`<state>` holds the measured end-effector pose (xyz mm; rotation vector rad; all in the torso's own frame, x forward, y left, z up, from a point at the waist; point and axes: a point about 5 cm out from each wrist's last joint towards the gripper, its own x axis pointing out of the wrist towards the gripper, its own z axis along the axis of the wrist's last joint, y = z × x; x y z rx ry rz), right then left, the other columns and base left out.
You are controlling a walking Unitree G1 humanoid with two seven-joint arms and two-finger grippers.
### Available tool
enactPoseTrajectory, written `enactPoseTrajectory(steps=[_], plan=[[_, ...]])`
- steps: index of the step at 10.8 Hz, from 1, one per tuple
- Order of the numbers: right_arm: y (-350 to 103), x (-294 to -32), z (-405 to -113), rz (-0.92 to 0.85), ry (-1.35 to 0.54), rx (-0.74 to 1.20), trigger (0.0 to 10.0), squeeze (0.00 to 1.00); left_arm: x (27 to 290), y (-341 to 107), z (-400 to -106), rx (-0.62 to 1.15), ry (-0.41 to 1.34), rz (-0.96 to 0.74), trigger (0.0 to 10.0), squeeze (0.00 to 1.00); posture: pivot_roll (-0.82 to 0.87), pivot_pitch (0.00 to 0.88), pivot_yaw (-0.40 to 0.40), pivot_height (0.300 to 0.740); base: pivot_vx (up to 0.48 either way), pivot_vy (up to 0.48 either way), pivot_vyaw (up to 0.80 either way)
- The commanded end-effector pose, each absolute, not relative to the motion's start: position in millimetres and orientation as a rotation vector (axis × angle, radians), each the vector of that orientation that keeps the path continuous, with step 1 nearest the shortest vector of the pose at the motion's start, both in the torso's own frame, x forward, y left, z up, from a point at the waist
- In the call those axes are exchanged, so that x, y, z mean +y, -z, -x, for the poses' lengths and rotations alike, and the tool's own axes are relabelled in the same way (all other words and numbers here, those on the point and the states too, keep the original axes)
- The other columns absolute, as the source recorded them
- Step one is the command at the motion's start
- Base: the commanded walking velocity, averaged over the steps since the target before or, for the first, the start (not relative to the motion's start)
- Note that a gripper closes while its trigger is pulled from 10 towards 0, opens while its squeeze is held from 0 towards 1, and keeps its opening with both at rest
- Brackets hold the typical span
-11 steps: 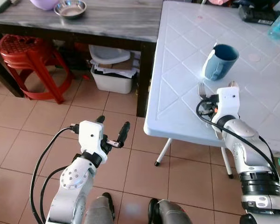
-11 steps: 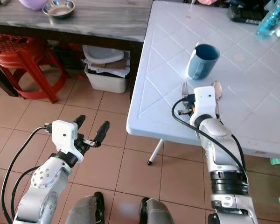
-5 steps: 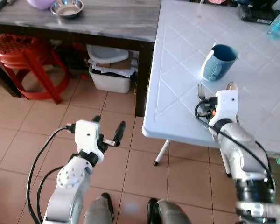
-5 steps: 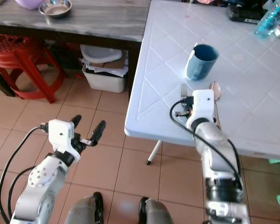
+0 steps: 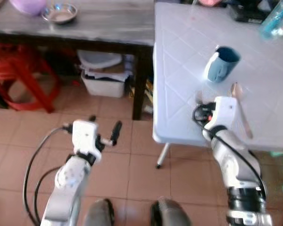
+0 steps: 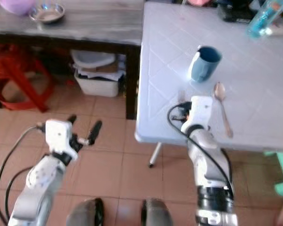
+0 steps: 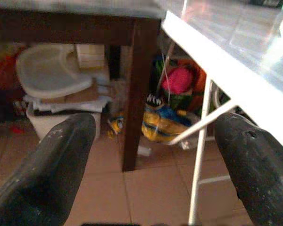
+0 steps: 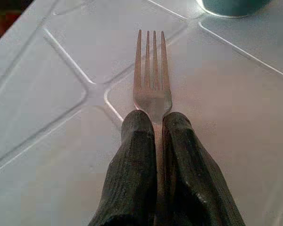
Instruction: Setting the table
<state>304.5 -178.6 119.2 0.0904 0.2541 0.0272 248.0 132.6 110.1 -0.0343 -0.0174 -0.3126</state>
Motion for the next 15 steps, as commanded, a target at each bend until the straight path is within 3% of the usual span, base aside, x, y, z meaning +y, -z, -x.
enactPoseTrajectory(steps=[1, 4, 8, 15], plan=[[-76.1, -171.7, -290.2, -0.118, -0.045, 0.448, 10.0, 0.0, 127.2, -103.8, -243.8, 0.005, 0.326, 0.033, 10.0, 0.0, -0.03, 0.218, -0.01, 0.74, 0.0, 0.431, 0.0], [-99.2, -167.4, -300.5, -0.052, 0.01, 0.248, 10.0, 0.0, 127.5, -104.2, -244.4, -0.021, 0.298, 0.021, 10.0, 0.0, -0.03, 0.201, -0.011, 0.74, 0.195, 0.395, 0.0], [-111.3, -171.9, -299.4, -0.044, -0.029, 0.137, 10.0, 0.0, 128.2, -108.9, -251.6, -0.053, 0.271, 0.023, 10.0, 0.0, -0.04, 0.192, -0.008, 0.74, 0.358, 0.32, 0.0], [-126.4, -154.2, -306.8, -0.018, -0.095, 0.011, 10.0, 0.0, 124.0, -110.9, -261.5, -0.069, 0.26, 0.043, 10.0, 0.0, -0.05, 0.186, 0.001, 0.74, 0.363, 0.312, 0.0]])
